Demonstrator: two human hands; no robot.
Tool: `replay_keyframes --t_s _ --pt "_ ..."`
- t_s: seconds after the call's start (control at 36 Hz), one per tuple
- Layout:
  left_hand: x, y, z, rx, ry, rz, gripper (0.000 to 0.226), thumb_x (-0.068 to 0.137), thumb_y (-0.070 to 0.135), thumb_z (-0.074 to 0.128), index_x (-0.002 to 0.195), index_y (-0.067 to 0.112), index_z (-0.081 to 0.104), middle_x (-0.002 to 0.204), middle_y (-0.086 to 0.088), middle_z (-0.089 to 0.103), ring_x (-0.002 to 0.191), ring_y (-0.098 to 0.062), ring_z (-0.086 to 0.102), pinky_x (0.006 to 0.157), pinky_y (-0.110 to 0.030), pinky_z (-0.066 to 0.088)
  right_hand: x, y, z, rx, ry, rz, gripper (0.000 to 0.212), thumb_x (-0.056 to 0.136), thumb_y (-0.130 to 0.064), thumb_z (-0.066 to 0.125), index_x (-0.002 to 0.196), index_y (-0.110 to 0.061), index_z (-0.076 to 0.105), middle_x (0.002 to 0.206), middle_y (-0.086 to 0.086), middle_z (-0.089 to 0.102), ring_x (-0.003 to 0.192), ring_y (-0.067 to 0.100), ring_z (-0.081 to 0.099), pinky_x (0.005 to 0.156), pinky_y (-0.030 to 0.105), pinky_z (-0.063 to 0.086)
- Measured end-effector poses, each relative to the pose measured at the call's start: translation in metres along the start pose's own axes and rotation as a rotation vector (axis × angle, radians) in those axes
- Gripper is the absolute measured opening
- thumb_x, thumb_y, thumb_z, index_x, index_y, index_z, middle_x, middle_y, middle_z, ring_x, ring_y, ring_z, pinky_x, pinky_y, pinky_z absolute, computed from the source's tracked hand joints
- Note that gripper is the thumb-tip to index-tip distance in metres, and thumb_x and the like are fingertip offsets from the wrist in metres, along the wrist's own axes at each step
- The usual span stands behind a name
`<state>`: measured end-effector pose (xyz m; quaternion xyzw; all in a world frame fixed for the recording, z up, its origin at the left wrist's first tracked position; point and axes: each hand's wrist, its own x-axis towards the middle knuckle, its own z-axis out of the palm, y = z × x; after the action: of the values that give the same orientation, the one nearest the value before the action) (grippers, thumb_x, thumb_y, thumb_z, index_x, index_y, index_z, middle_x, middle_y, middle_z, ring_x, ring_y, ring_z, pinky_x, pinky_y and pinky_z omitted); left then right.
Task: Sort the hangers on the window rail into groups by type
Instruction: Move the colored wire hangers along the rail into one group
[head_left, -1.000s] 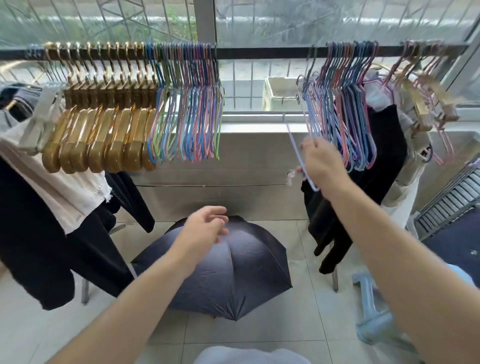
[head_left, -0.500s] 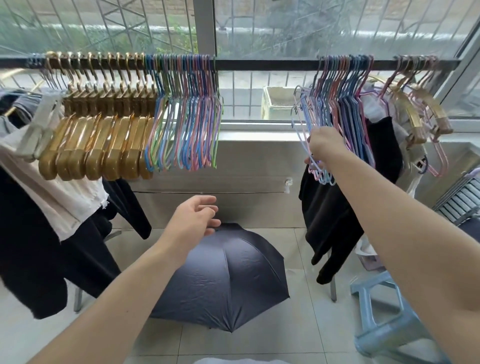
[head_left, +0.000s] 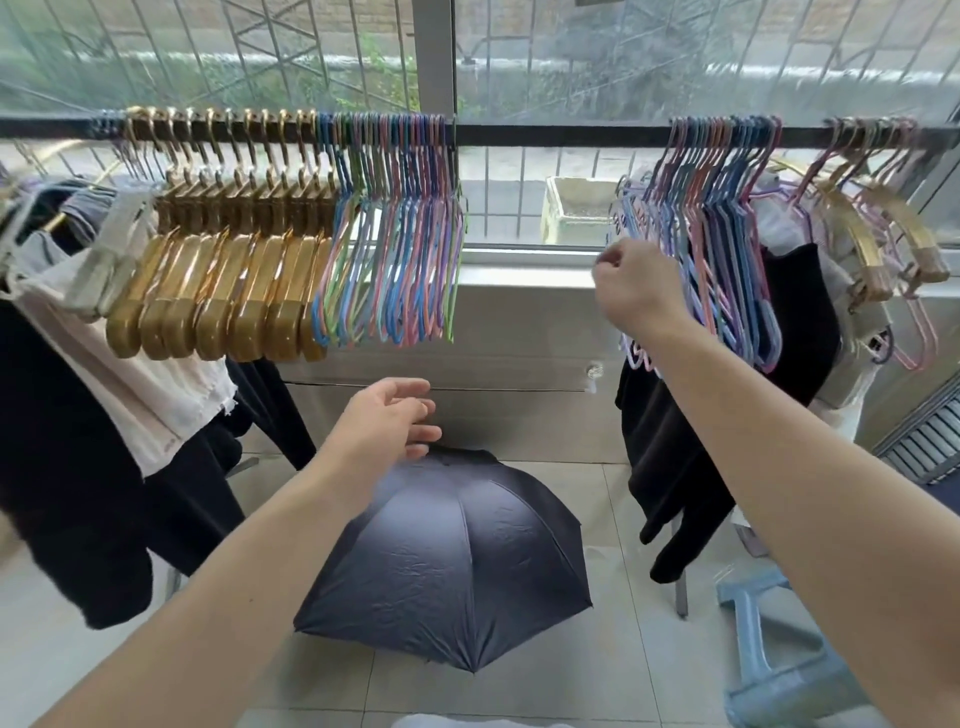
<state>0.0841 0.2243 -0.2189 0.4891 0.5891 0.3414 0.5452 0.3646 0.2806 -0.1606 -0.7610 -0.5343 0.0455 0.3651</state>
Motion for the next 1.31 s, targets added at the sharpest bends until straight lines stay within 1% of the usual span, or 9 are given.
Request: replay_keyframes --t_s 0.14,0.25,0.42,0.64,0.75,0.83,1.03,1.14,1.31 --pt "0.000 0.017 -0.016 -0.047 0.013 0.021 0.024 0.105 0.004 0.050 0.113 0.017 0.068 0.106 -0.006 0.076 0.087 -0.023 0.076 0.084 -0.039 0.062 -0.010 -0.044 0.030 0.098 -0.161 -0.015 0.025 0.094 -0.017 0.052 0.104 -0.008 0.073 0.097 0.008 0.072 0.092 0.027 0.066 0.082 0.037 0.055" --pt "0.000 0.020 -0.033 -0.047 0.028 0.056 0.023 0.106 0.007 0.050 0.115 0.016 0.068 0.106 -0.007 0.076 0.092 -0.025 0.077 0.082 -0.037 0.062 -0.015 -0.073 0.066 0.262 -0.387 0.035 0.027 0.097 -0.027 0.057 0.086 -0.004 0.065 0.078 0.008 0.052 0.071 0.018 0.046 0.065 0.030 0.036" --pt "0.001 0.012 -0.049 -0.088 0.053 0.042 0.025 0.106 0.004 0.047 0.115 0.014 0.068 0.105 -0.009 0.075 0.087 -0.026 0.075 0.080 -0.038 0.061 -0.022 -0.093 0.102 0.601 -0.520 0.281 0.019 0.097 -0.029 0.067 0.096 -0.011 0.062 0.078 0.010 0.047 0.064 0.019 0.043 0.056 0.029 0.036" --pt "0.006 0.012 -0.063 -0.087 0.062 0.040 0.024 0.106 0.005 0.048 0.115 0.014 0.069 0.106 -0.009 0.075 0.090 -0.027 0.075 0.080 -0.038 0.061 -0.022 -0.094 0.109 0.576 -0.421 0.296 0.006 0.087 0.000 0.066 0.084 0.004 0.068 0.069 0.010 0.052 0.057 0.018 0.044 0.050 0.025 0.036" --pt "0.009 0.011 -0.068 -0.066 0.070 0.062 0.024 0.106 0.007 0.048 0.115 0.016 0.068 0.107 -0.010 0.075 0.094 -0.027 0.076 0.083 -0.039 0.061 -0.026 -0.090 0.104 0.456 -0.280 0.205 0.021 0.086 -0.011 0.062 0.105 -0.006 0.069 0.087 0.007 0.062 0.078 0.023 0.057 0.069 0.035 0.050" --pt "0.010 0.009 -0.069 -0.075 0.066 0.059 0.024 0.107 0.007 0.048 0.116 0.015 0.068 0.108 -0.010 0.075 0.095 -0.028 0.076 0.083 -0.039 0.061 -0.034 -0.086 0.090 0.422 -0.160 0.111 0.048 0.095 -0.012 0.052 0.142 -0.016 0.047 0.095 0.006 0.066 0.075 0.022 0.063 0.067 0.038 0.054" --pt "0.012 0.006 -0.068 -0.104 0.045 0.022 0.022 0.105 0.003 0.050 0.112 0.013 0.069 0.104 -0.013 0.076 0.093 -0.030 0.076 0.081 -0.039 0.061 -0.004 -0.108 0.050 0.265 0.149 -0.149 0.040 0.093 -0.001 0.045 0.131 -0.013 0.050 0.087 0.003 0.061 0.074 0.026 0.060 0.062 0.042 0.044" --pt "0.010 0.006 -0.067 -0.103 0.025 0.019 0.023 0.105 0.002 0.049 0.110 0.010 0.070 0.099 -0.012 0.077 0.089 -0.028 0.075 0.079 -0.037 0.060 0.029 -0.121 0.030 0.082 0.110 -0.147 0.034 0.094 -0.003 0.045 0.125 -0.009 0.055 0.113 0.014 0.066 0.105 0.034 0.059 0.078 0.034 0.039" --pt "0.007 -0.004 -0.065 -0.080 0.011 0.022 0.025 0.105 0.003 0.048 0.107 0.010 0.071 0.095 -0.010 0.078 0.086 -0.026 0.075 0.081 -0.037 0.059 0.037 -0.084 0.050 -0.043 -0.098 0.010 0.030 0.095 -0.006 0.047 0.120 -0.009 0.062 0.117 0.016 0.067 0.110 0.036 0.062 0.092 0.040 0.051"
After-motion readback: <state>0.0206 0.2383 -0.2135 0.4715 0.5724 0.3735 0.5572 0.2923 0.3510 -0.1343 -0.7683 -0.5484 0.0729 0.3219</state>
